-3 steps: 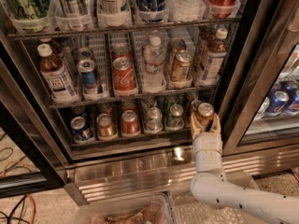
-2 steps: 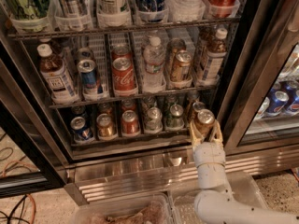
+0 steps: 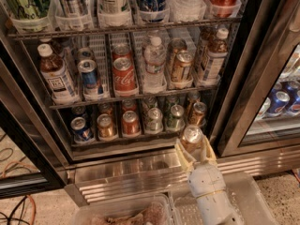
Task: Pick orange can from bottom shelf of fridge
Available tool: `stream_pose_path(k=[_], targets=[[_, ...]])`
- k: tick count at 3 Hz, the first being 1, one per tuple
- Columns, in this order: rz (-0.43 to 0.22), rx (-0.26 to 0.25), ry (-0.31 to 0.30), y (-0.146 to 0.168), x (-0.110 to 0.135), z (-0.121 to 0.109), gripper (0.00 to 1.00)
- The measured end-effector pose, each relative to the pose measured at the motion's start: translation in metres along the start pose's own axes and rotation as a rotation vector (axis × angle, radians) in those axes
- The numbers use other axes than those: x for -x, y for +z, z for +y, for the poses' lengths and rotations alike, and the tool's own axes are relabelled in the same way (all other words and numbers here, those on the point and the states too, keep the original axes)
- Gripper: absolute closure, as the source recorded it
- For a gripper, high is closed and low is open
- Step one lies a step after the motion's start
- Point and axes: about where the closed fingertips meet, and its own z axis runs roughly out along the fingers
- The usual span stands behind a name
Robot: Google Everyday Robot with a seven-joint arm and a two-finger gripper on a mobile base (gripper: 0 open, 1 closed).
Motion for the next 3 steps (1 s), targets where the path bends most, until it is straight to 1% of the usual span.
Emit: stream_pose_path(k=[1, 2, 3], targets=[[-0.045, 0.193, 0.022, 0.009, 0.023, 0.048, 1.0], [-0.061, 0.23, 0.03, 0.007, 0.028, 0.058, 1.0], [-0.061, 0.228, 0.03, 0.008, 0.028, 0.057, 1.0]])
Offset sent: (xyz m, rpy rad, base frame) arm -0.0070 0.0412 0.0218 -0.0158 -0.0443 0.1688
